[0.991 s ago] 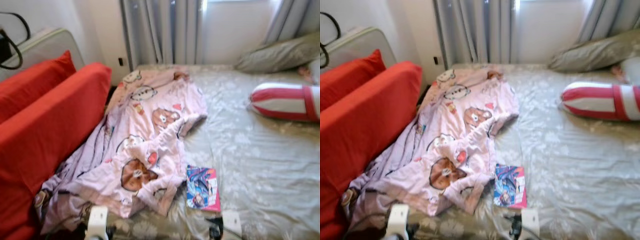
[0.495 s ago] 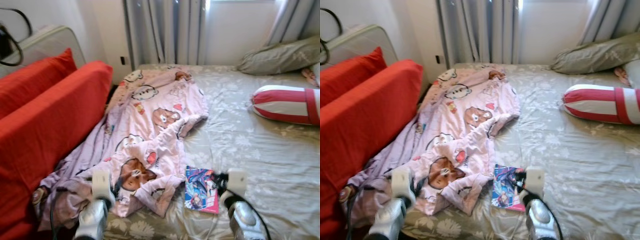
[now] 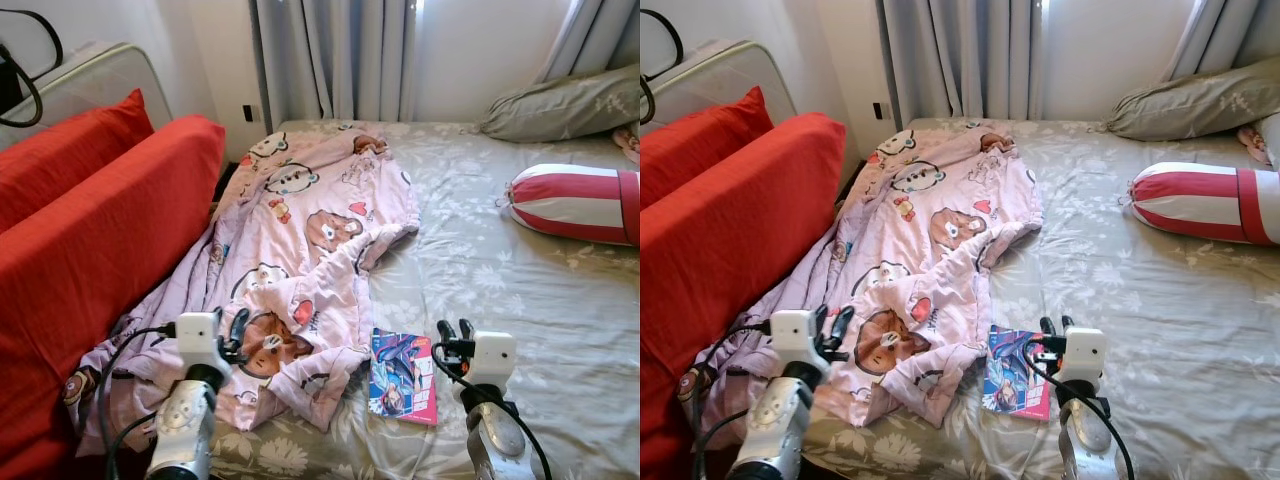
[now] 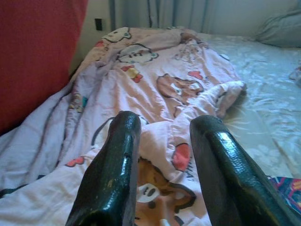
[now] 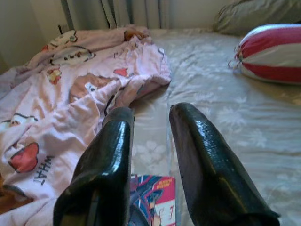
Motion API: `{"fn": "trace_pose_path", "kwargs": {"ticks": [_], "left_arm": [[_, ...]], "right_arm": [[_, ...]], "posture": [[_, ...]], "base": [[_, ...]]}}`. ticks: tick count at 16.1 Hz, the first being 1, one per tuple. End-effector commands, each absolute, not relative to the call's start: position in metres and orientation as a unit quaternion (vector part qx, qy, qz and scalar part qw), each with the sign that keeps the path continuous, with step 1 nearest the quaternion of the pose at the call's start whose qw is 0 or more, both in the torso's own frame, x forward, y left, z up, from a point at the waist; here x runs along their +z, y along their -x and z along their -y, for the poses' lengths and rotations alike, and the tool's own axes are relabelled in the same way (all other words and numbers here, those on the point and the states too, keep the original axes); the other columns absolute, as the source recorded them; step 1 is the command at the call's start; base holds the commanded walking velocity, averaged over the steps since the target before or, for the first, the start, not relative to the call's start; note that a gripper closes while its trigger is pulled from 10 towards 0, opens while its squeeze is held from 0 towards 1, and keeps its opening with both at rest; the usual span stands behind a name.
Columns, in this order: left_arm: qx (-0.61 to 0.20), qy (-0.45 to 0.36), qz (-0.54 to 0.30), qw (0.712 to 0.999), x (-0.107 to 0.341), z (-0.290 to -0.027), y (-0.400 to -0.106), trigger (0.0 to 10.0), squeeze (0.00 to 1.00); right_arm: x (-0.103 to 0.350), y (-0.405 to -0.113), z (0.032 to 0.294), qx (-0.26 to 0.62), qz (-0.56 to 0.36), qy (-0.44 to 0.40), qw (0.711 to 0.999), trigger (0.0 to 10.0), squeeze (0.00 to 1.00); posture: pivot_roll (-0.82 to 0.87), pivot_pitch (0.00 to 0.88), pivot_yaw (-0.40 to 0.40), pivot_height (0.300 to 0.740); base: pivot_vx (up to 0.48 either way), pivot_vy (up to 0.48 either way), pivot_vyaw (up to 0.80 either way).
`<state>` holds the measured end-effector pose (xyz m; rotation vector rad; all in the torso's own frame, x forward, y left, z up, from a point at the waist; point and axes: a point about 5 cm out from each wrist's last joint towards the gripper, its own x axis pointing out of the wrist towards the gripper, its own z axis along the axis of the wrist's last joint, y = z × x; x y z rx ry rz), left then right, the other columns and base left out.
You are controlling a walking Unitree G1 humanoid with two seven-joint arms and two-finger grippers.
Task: Clean up the room
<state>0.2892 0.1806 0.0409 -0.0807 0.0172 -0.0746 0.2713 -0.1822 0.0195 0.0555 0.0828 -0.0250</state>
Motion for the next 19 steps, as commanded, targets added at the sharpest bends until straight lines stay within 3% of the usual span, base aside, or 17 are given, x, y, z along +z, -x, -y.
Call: {"fn": "trace_pose_path", "kwargs": {"ticks": [1,8,19], "left_arm": [[-0.042,0.032,-0.006,0.999,0.042,-0.181,-0.288,10.0,0.00],[-0.050,0.034,-0.010,0.998,0.045,-0.179,-0.291,10.0,0.00],[-0.045,0.041,-0.024,0.998,0.045,-0.187,-0.294,10.0,0.00]], "right_arm": [[0.022,-0.272,0.181,-0.020,-0.037,-0.028,0.999,10.0,0.00],[0.016,-0.274,0.177,-0.030,-0.073,-0.018,0.997,10.0,0.00],[0.016,-0.270,0.188,-0.059,-0.066,-0.015,0.996,10.0,0.00]], "posture": [[-0.04,0.000,0.048,0.740],[-0.04,0.000,0.053,0.681],[-0.03,0.000,0.061,0.657]], "base": [[0.000,0.000,0.00],[0.000,0.000,0.00],[0.000,0.000,0.00]]}}
